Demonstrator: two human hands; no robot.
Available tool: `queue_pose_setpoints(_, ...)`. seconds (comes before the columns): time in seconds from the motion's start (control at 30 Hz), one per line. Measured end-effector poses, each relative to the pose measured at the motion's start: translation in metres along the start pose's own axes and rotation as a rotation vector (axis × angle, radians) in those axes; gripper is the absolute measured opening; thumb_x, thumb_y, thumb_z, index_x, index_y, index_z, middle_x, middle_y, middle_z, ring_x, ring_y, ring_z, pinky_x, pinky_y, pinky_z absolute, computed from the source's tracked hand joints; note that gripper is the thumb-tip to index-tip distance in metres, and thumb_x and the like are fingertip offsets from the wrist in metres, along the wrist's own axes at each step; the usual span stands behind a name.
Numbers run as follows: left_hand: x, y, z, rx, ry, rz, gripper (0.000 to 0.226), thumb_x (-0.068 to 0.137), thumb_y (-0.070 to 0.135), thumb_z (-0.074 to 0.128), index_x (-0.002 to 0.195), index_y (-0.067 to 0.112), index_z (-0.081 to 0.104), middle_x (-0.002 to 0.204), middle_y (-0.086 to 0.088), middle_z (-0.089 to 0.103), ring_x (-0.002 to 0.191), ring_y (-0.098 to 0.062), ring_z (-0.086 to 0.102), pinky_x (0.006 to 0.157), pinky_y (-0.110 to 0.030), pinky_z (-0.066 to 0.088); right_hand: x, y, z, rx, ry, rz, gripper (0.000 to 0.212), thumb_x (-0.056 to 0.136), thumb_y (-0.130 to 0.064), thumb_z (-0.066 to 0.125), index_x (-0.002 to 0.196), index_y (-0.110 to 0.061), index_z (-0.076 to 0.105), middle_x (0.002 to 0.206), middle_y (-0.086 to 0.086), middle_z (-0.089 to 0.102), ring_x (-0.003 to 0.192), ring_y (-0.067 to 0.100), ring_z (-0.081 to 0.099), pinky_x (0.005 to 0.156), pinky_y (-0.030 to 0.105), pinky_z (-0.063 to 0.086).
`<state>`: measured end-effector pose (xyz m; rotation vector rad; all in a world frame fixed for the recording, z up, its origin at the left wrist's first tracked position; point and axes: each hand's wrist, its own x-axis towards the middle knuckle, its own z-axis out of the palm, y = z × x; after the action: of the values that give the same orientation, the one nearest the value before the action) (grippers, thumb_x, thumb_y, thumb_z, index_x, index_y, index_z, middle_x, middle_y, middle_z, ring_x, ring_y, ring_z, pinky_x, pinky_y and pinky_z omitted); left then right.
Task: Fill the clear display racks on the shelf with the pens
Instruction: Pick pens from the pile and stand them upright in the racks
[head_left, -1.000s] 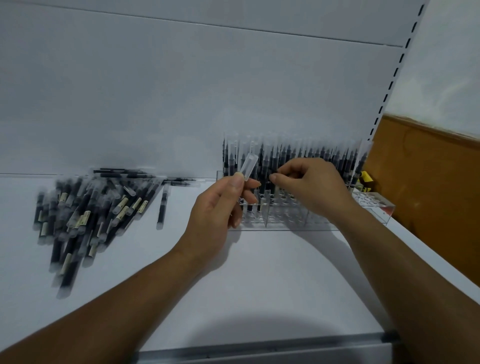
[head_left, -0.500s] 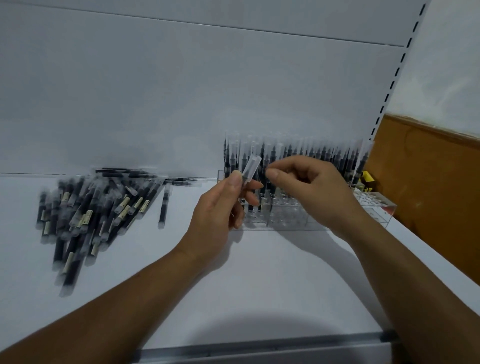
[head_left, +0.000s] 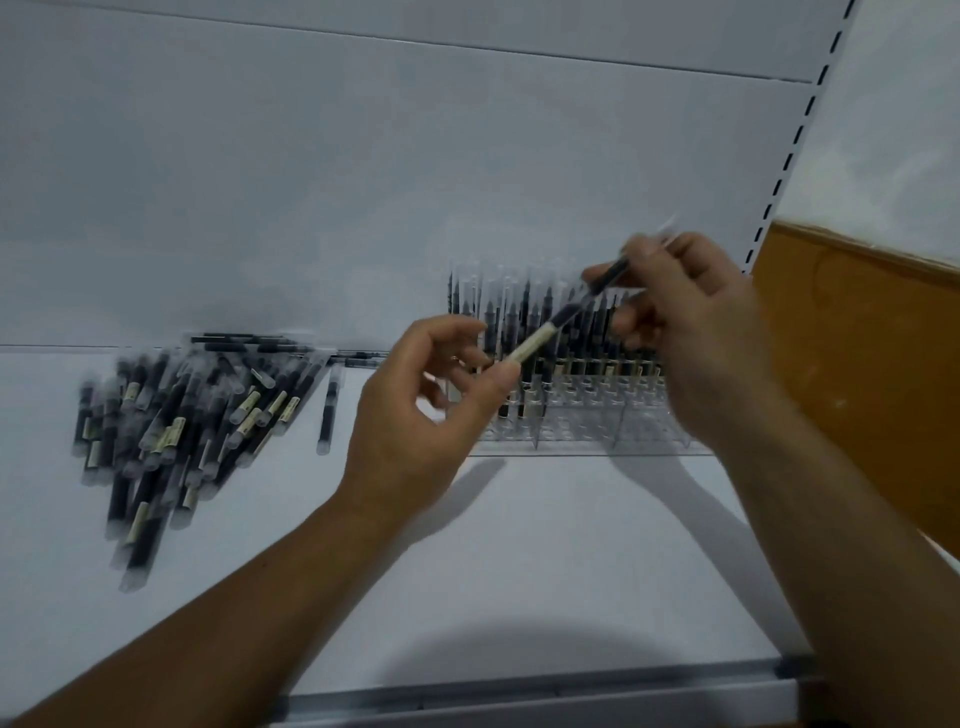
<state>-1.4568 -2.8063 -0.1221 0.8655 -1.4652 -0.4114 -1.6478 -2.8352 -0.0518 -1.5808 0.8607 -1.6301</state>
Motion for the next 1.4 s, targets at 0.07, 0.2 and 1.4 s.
queue_pose_setpoints(0.07, 0.002, -0.003, -0.003, 0.125, 0.068, 0.008, 0.043, 0.079, 0.052, 0.067, 0.113, 0.028, 0.055, 0.104, 0.01, 0.061, 0.096, -0.009, 0.057, 0.08, -0.014, 0.041, 0.006, 0.0, -0.01, -0.089, 0.11, -0.072, 0.011, 0.099, -0.023, 0.056, 0.088, -0.02, 0.058, 0.084, -0.002, 0.075, 0.049, 0.007, 0.057, 0.044, 0.018, 0.044)
queue_pose_setpoints(0.2, 0.004, -0.013, -0.001, 0.216, -0.012, -0.307, 0.077, 0.065, 0.071, 0.064, 0.13, 0.034, 0.044, 0.129, 0.016, 0.046, 0.117, -0.005, 0.045, 0.094, -0.025, 0.038, 0.013, 0.007, -0.018, -0.279, 0.149, -0.142, 0.009, 0.098, -0.024, 0.058, 0.09, -0.019, 0.058, 0.065, -0.015, 0.067, 0.048, 0.004, 0.056, 0.043, 0.014, 0.042)
queue_pose_setpoints(1.4, 0.034, -0.01, -0.053, 0.041, 0.215, -0.489, 0.03, 0.093, 0.052, 0.051, 0.114, 0.03, 0.058, 0.113, 0.015, 0.061, 0.108, -0.005, 0.057, 0.088, -0.027, 0.046, -0.05, 0.011, 0.105, -0.901, -0.55, -0.248, 0.019, 0.095, -0.037, 0.053, 0.097, -0.028, 0.07, 0.09, -0.01, 0.07, 0.078, 0.009, 0.064, 0.071, 0.029, 0.05)
